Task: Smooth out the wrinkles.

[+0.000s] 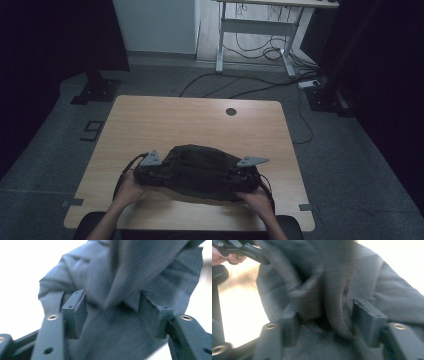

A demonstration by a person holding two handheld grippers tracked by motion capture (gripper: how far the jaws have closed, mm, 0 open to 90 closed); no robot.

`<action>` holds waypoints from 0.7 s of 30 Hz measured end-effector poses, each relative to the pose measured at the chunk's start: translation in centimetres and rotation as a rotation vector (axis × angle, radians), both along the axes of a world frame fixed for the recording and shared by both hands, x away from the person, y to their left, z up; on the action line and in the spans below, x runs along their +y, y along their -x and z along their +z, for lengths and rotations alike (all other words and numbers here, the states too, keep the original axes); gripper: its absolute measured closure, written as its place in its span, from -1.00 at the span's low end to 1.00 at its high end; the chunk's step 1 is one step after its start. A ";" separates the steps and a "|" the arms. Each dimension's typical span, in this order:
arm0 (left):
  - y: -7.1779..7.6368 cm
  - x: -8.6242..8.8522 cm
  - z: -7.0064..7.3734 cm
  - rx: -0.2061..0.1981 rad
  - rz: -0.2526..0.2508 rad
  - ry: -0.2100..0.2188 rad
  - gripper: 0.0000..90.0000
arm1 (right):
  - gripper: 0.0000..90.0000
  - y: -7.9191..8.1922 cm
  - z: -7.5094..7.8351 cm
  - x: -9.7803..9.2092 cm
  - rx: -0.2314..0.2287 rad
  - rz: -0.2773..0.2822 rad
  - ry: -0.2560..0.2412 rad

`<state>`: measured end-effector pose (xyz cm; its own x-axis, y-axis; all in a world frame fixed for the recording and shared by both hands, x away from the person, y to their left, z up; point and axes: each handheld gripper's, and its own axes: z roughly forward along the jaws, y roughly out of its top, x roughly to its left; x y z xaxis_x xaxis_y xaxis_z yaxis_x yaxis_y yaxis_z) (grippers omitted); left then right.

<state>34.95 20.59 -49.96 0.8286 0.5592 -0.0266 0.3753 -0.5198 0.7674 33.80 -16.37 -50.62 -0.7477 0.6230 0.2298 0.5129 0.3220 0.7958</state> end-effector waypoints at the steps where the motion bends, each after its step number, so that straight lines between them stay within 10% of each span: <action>1: 0.0 0.0 0.0 0.000 0.000 0.000 -0.22 | -0.19 0.0 0.0 0.0 0.000 0.000 0.000; 9: -0.6 3.4 1.0 0.000 0.127 0.017 -0.33 | -0.30 1.0 -0.4 -3.6 0.022 -0.005 0.111; 15: -0.7 0.5 2.6 -0.023 0.080 0.054 -0.42 | -0.36 1.1 1.0 -5.7 -0.004 -0.108 0.101; 21: 0.1 -2.7 2.6 -0.004 -0.001 0.059 -0.45 | -0.55 0.8 2.4 -2.9 -0.032 -0.118 0.048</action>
